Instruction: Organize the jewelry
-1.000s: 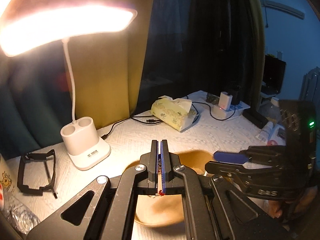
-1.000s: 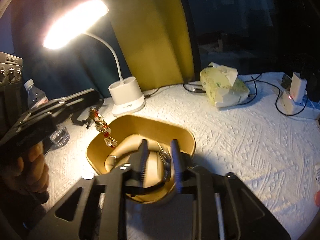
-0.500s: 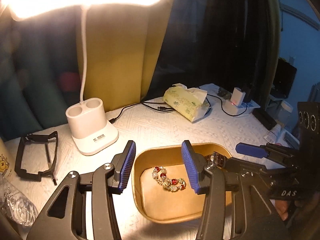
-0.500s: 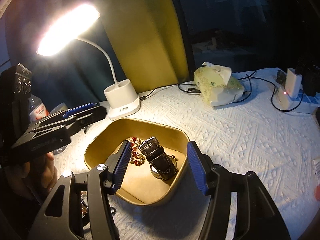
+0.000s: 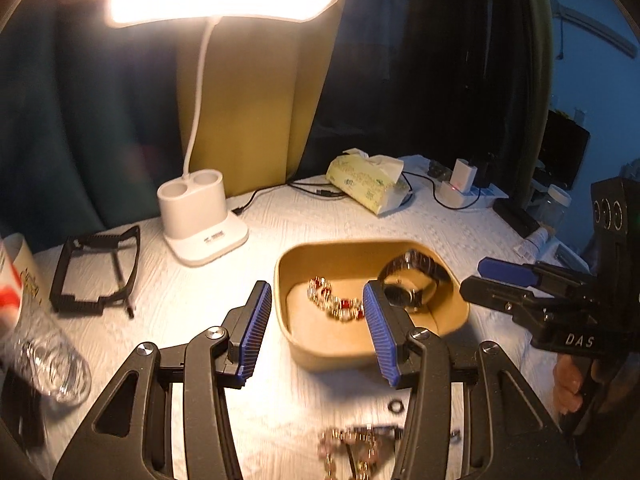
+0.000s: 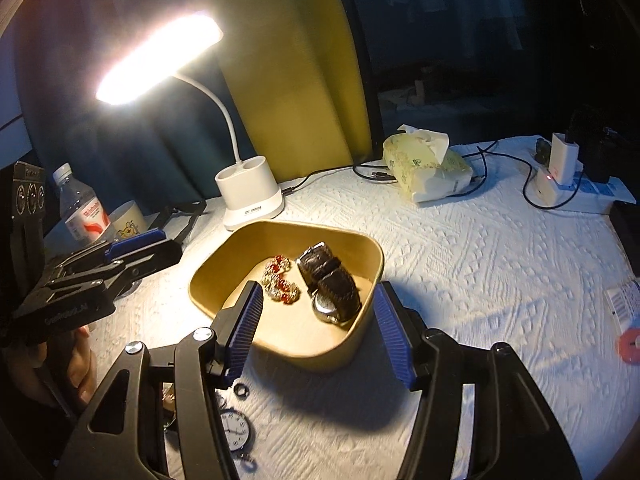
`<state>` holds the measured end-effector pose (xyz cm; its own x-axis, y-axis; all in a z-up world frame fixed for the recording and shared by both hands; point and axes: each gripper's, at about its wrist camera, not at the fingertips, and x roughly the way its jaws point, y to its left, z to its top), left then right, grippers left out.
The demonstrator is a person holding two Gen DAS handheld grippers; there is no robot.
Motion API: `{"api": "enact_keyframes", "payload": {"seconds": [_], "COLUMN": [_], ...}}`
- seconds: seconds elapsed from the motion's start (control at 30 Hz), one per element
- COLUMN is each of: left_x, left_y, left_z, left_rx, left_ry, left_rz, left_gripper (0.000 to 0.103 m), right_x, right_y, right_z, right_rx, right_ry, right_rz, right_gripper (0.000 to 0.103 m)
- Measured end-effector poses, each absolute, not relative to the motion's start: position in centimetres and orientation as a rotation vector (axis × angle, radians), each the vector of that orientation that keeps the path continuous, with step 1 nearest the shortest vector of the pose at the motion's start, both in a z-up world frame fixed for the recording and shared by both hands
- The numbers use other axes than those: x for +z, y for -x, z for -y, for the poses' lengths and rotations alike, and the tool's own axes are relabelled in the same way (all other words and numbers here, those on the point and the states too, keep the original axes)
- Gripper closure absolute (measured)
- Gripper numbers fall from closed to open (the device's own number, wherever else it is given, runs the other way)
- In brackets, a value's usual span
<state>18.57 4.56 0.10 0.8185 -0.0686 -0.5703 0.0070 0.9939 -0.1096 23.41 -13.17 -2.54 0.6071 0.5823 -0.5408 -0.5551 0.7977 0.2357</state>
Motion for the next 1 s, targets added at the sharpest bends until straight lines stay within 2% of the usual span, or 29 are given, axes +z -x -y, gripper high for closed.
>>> {"api": "enact_keyframes", "payload": {"seconds": [0.6, 1.0], "left_x": [-4.2, -7.0], "left_y": [-12.5, -11.1], "left_z": [-3.8, -2.0], "left_rx": [-0.06, -0.08], "left_ry": [0.133, 0.071], "left_rz": [-0.737, -0.843], "left_gripper": [0.052, 0.053], "right_x": [-3.9, -4.6], "right_y": [-20.4, -19.4], "right_z": [13.2, 13.7], "right_rx": [0.659, 0.664], "right_ry": [-0.043, -0.051], "right_rz": [-0.673, -0.685], "right_gripper": [0.045, 0.045]}}
